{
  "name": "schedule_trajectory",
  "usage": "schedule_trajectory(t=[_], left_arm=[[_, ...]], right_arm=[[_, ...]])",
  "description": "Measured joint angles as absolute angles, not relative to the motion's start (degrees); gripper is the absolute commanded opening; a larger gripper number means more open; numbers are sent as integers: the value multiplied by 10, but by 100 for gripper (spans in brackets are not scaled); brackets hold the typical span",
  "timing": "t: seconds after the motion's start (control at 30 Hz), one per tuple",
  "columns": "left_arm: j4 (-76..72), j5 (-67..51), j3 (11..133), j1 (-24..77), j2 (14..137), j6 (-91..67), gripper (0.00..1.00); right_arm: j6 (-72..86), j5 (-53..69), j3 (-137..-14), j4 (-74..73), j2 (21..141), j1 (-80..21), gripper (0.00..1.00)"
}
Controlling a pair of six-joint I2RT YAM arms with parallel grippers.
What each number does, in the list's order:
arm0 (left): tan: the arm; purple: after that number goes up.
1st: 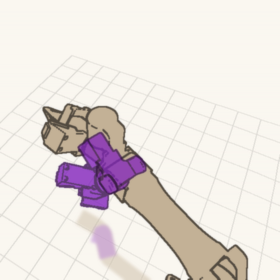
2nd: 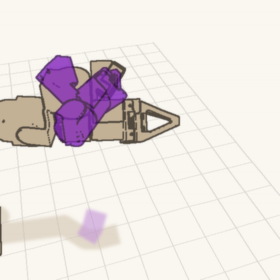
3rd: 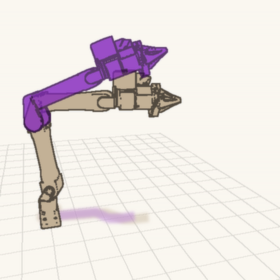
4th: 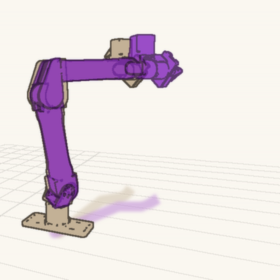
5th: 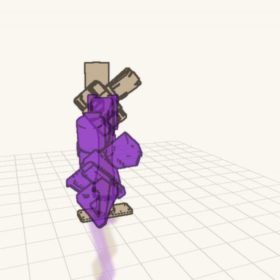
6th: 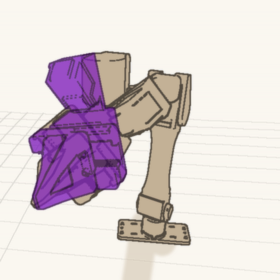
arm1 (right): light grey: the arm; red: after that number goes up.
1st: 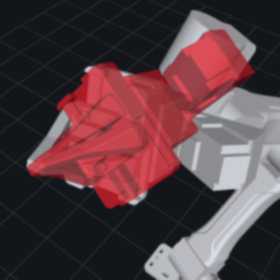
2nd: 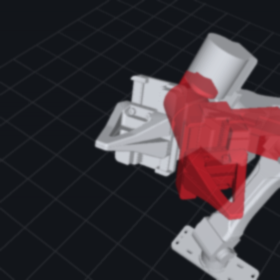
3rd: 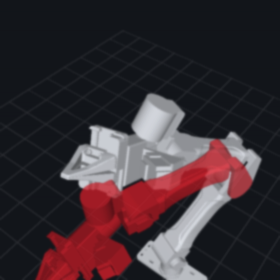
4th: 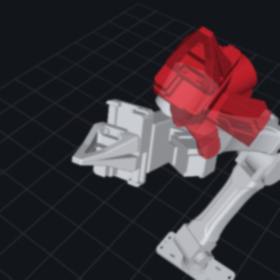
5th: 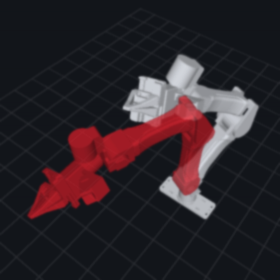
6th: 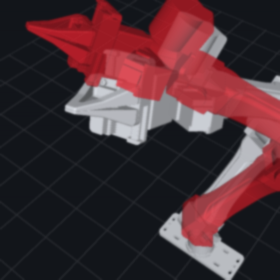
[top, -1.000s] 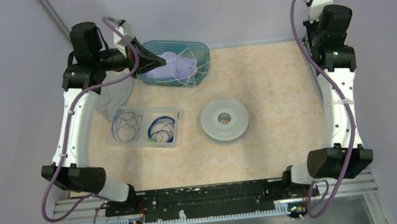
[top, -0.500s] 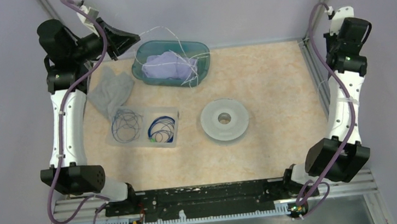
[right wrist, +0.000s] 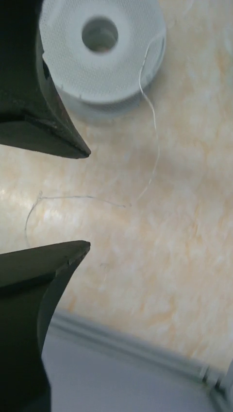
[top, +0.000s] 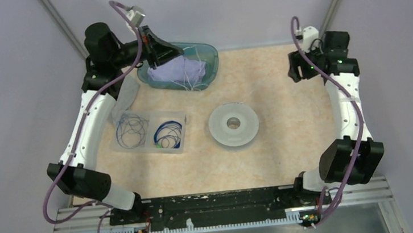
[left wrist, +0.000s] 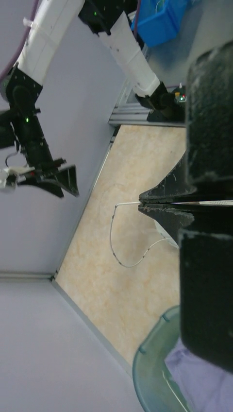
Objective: Wrap the cables
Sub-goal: Adjust the cable.
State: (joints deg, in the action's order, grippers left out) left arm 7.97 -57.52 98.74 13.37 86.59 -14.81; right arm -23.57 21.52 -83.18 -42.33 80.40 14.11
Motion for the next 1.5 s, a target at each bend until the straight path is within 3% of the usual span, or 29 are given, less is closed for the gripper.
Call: schedule_trajectory(t=[0.3,0.6,0.9,1.33,1.5], left_arm=[[16,-570,987,204,921,-259,0],[-48,-570,987,211,943,-359,0],[-73,-567,987,215,943,-390,0],[-73,-545,987,217,946,-420,0],[-73,-544,983,219,946,-427,0]], right_arm=[[-186,444,-833,-394,814,-7,66],[51,606,-705,-71,809,-103,59],[100,638,-654,27,816,-170,61],[-90,590,-646,-114,816,-246,55],[-125,576,-646,-138,816,-260,46]])
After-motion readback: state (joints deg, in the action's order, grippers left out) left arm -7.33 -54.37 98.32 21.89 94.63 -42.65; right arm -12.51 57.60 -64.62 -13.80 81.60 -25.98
